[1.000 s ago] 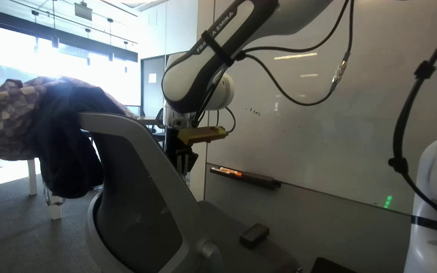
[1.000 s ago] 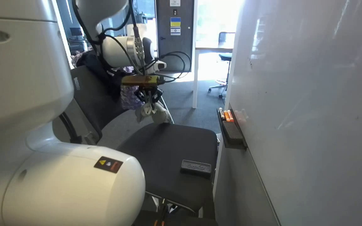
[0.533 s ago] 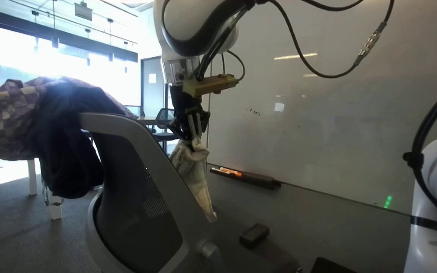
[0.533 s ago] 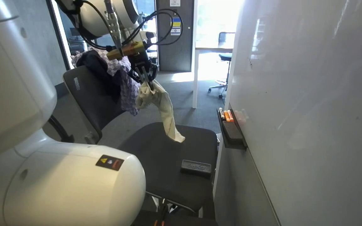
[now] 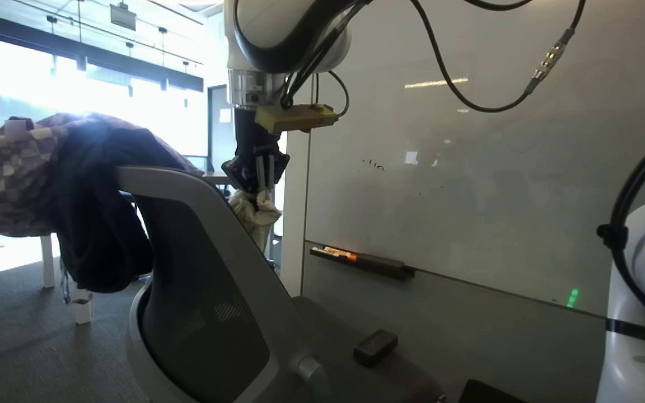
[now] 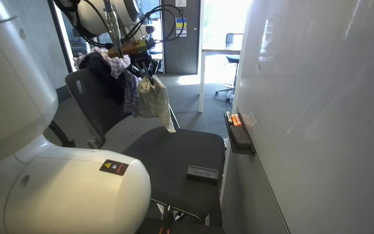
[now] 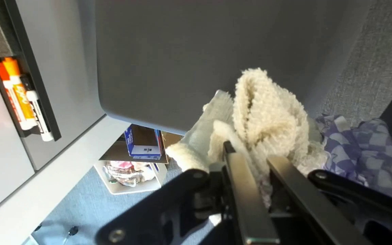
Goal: Place the clothing on the backrest of the chair then pick up the towel.
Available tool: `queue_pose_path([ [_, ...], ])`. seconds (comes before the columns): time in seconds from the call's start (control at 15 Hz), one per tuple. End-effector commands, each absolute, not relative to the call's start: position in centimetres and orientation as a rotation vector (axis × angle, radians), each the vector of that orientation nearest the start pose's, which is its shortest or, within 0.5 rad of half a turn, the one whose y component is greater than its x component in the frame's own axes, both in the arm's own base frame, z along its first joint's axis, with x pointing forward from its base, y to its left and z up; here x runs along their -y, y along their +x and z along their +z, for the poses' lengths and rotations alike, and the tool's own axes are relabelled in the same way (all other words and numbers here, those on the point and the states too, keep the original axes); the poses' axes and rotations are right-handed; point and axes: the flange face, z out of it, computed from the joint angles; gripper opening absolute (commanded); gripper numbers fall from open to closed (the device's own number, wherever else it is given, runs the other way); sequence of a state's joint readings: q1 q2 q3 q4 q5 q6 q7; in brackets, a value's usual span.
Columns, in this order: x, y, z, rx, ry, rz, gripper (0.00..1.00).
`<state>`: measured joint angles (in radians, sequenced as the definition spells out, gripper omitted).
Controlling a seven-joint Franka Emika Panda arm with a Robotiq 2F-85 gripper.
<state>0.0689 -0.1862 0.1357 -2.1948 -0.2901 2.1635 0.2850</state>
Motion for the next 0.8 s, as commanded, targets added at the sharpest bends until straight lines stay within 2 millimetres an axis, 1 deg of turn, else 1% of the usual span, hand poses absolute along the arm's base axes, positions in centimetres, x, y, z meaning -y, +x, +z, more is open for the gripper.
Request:
queue_pose_path([
  [0.0, -9.79, 50.21, 48.56, 0.144, -3.279, -0.418, 0.07],
  [0.2, -10.09, 50.21, 48.41, 0.178, -3.227, -0.415, 0.07],
  [0.4, -10.37, 50.60, 48.44, 0.238, -3.136, -0.499, 0.09],
  [0.73, -10.74, 51.11, 48.08, 0.277, -2.994, -0.619, 0.08],
])
